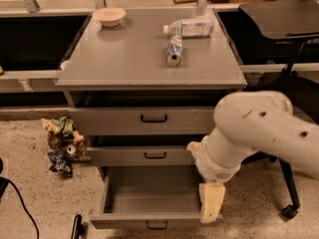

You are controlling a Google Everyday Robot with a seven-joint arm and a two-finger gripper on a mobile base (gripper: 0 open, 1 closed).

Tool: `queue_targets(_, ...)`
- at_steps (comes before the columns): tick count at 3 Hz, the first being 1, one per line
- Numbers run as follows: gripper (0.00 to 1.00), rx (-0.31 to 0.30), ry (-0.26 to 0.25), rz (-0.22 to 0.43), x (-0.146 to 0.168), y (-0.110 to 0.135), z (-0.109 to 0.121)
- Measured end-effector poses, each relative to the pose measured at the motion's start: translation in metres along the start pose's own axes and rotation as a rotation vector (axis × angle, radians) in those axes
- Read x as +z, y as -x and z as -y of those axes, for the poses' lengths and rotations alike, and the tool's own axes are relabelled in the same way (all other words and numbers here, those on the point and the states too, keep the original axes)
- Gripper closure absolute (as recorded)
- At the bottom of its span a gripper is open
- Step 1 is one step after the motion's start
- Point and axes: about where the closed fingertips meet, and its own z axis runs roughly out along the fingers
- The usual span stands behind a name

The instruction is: Close bottom drawer

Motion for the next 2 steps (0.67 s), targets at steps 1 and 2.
queue_targets(1, 0.0, -0.038, 0.044, 0.034, 0.062, -0.004, -0.027)
queue_targets(2, 0.0, -0.054, 0.059, 0.077, 0.109, -0.005, -0.047)
